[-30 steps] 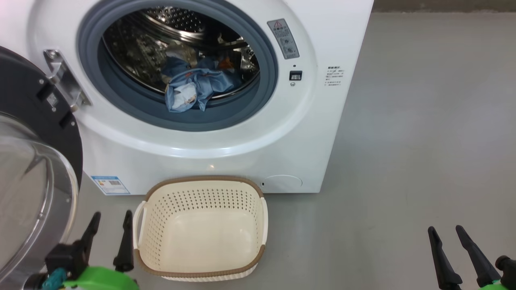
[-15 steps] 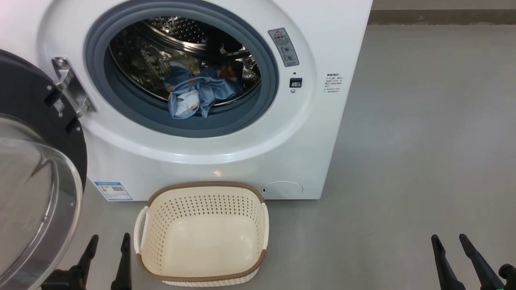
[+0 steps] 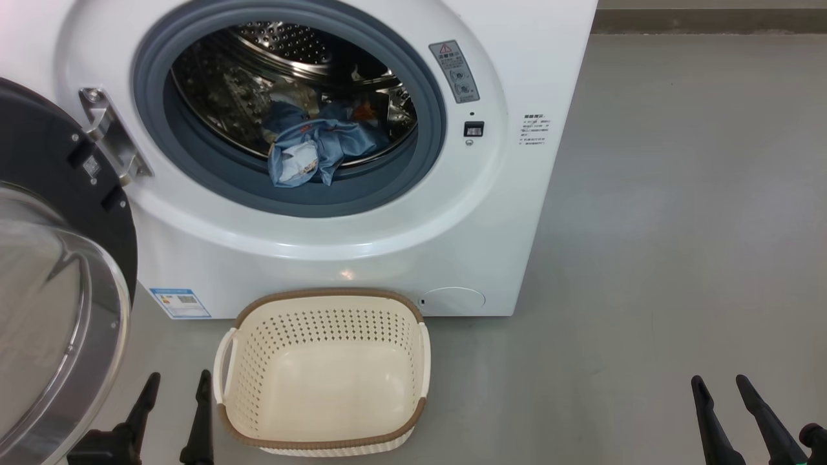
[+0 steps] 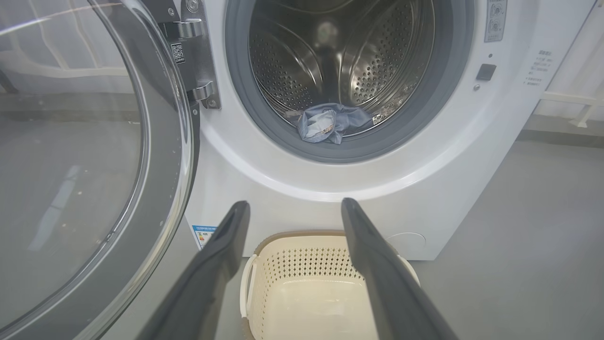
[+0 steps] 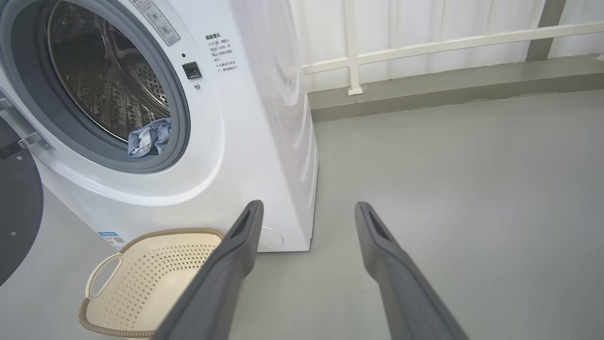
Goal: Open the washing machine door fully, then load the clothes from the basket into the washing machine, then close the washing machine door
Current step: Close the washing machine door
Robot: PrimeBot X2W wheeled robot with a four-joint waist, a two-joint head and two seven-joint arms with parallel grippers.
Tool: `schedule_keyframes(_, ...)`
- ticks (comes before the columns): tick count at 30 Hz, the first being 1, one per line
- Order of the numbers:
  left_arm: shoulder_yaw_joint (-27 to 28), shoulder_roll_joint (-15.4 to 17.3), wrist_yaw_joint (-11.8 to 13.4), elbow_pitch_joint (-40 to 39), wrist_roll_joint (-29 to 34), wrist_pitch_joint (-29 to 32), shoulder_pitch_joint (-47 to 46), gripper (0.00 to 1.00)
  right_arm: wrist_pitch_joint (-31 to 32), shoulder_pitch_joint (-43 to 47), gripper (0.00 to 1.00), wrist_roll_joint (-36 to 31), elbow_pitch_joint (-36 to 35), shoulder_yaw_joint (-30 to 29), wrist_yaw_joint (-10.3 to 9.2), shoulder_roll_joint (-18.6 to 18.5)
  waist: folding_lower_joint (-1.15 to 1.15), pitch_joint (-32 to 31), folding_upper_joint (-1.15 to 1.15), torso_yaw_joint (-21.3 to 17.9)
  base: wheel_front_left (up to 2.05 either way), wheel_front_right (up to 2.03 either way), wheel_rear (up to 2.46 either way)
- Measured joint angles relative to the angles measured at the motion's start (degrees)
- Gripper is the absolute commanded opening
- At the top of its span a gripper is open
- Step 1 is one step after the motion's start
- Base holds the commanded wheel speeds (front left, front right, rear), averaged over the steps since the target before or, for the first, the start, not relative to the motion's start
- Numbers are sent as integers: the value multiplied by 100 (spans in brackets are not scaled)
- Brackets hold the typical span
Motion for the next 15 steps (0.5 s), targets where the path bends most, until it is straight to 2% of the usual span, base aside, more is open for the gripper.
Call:
schedule_keyframes(6,-9,0,0,-14,0,0,-2,100,1,0,100,0,-10,-9,0,21,0,15,0,21,-60,59,1)
schedule_keyframes(15,-86,2,0,-32,-59,0,1,100,1,-1,100,0,-12,-10,0,22,0,20,0,36,-124,124,0)
